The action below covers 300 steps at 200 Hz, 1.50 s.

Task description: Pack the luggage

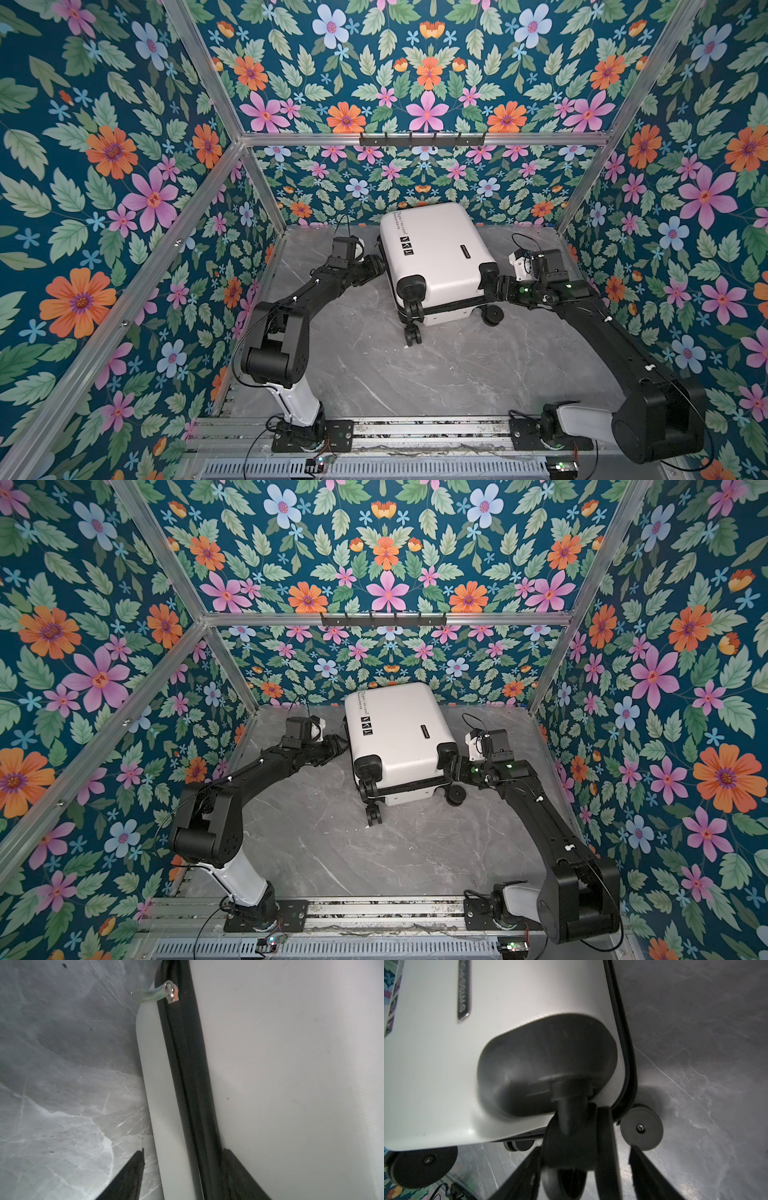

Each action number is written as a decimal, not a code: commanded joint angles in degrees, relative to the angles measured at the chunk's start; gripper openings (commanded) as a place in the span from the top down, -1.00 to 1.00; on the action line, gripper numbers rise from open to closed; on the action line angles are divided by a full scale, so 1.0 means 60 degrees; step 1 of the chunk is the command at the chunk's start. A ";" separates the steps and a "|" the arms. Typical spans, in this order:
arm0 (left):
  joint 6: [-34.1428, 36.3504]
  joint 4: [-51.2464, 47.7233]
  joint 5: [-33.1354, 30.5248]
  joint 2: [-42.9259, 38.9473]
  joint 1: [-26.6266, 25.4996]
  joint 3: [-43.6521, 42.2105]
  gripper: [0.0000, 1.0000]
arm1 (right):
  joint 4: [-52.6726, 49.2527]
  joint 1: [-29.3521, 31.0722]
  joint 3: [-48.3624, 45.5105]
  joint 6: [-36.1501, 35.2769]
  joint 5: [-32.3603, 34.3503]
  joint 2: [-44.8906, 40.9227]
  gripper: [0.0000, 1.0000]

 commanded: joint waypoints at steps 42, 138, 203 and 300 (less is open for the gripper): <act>0.0995 -0.0843 -0.1413 -0.2323 0.0226 -0.1210 -0.43 | -0.0601 -0.0196 0.0142 0.0776 0.0251 -0.1115 -0.97; 0.0054 0.2755 -0.3835 -0.8166 -0.2825 -0.8431 -0.43 | 0.1169 -0.1778 -0.1451 0.2159 -0.1997 -0.0953 -0.75; 0.1643 0.7975 -0.3685 -0.6051 -0.4336 -0.9807 -0.18 | 0.0915 -0.1780 -0.1660 0.1790 -0.1775 -0.1666 -0.18; 0.2465 0.6653 -0.5337 -0.8843 -0.4336 -0.9776 -0.67 | 0.0761 -0.1785 -0.2648 0.1819 0.1594 -0.4889 -0.98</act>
